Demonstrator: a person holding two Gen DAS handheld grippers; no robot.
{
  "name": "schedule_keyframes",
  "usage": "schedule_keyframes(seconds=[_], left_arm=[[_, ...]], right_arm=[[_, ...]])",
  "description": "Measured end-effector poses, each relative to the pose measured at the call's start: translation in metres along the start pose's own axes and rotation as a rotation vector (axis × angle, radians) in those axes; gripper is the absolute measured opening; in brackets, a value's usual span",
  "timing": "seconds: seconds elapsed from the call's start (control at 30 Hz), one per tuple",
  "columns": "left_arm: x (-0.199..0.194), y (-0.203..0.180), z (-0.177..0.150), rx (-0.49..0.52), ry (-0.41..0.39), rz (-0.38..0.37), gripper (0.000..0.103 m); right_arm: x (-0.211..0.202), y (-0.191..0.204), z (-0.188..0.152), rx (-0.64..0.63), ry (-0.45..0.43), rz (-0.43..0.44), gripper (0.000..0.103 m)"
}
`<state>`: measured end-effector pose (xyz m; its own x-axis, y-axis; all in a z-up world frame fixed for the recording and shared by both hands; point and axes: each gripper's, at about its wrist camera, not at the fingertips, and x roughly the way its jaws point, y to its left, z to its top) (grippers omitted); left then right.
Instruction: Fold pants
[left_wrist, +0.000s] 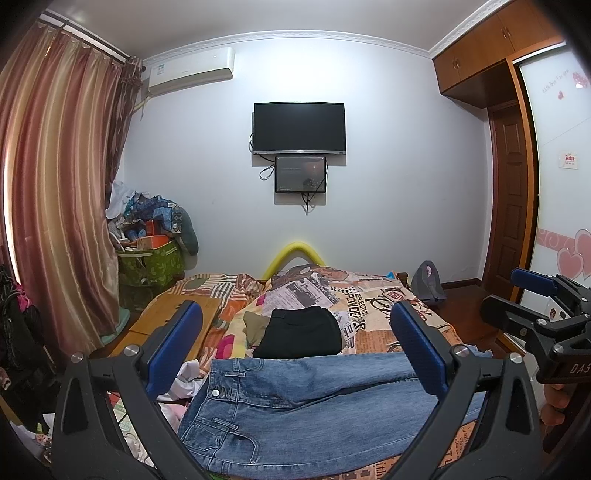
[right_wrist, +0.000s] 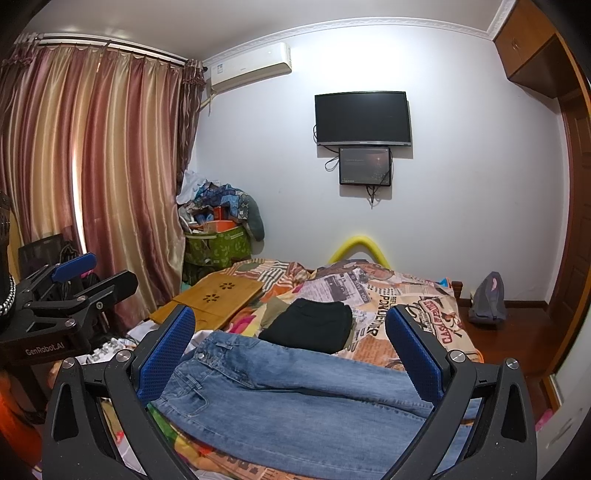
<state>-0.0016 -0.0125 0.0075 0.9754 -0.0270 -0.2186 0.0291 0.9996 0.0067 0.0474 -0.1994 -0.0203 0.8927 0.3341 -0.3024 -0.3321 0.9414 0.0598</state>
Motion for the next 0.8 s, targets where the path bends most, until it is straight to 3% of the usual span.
schedule_keyframes(seconds=[0.53,0.8], left_arm=[[0.016,0.007,-0.005,-0.011,0.015,0.002,0.103],[0.061,0.032,-0.011,-0.028,0.065,0.0,0.103]], right_arm=[[0.008,-0.001,0.001,-0.007,0.008,0.011,0.103],[0.04,-0.021,-0.007,-0.027,0.056,-0.014,0.102]])
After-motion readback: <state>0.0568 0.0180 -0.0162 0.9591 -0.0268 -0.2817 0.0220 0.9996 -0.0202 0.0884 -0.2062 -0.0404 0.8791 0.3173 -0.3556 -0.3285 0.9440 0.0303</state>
